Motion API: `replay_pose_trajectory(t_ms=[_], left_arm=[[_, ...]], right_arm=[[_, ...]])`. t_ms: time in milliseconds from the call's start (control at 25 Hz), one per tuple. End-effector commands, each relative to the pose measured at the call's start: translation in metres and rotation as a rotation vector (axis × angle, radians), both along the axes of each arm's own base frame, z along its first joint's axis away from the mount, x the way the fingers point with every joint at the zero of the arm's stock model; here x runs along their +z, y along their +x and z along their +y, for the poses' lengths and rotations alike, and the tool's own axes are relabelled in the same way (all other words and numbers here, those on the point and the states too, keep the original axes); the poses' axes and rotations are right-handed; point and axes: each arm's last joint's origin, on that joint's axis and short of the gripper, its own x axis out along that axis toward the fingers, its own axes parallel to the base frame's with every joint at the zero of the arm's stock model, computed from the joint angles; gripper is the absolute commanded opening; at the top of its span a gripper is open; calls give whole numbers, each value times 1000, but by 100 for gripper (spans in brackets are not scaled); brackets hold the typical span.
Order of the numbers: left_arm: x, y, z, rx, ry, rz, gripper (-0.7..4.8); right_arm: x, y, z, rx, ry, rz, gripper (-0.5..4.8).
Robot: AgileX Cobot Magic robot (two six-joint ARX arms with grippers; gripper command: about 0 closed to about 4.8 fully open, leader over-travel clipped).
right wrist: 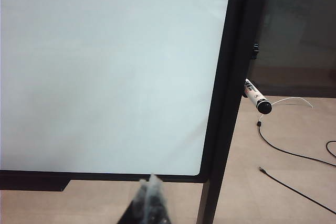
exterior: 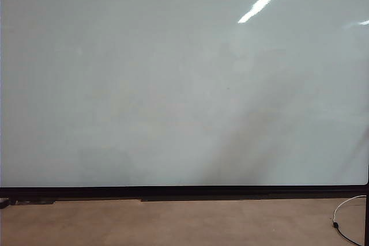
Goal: Pick up the pen on the shelf to the right of the whiteboard and draw a check mark.
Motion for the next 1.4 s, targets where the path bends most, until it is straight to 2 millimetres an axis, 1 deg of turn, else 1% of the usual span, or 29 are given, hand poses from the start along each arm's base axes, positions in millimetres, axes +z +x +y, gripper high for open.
replay_pose_trajectory(t_ms=[40,679,759,839,879,1198,1318,1358,1398], left_arm=[[2,0,0,-1,5,-15,-4],[2,0,0,-1,5,-15,-4],[2,0,0,0,5,-15,-5],[2,0,0,0,5,-15,-4],[2,0,0,0,5,-15,-4],[2,0,0,-1,5,-15,-4],[2,0,0,0,5,-15,-5],[2,0,0,-1,5,-15,-4],[2,0,0,-1,5,-15,-4]], right_arm=[[2,0,0,1,2,-12,-9],[2,0,0,2,2,-7,-8],[2,0,0,2,2,-7,18],[1,0,0,0,2,-7,66],[1,0,0,-5,2,-7,81],[2,-1,-6,-222,9,-8,82],[1,-1,-7,-247,10,-8,91],[1,-1,-7,-246,10,-8,99],[1,-1,-7,-246,9,-7,139]])
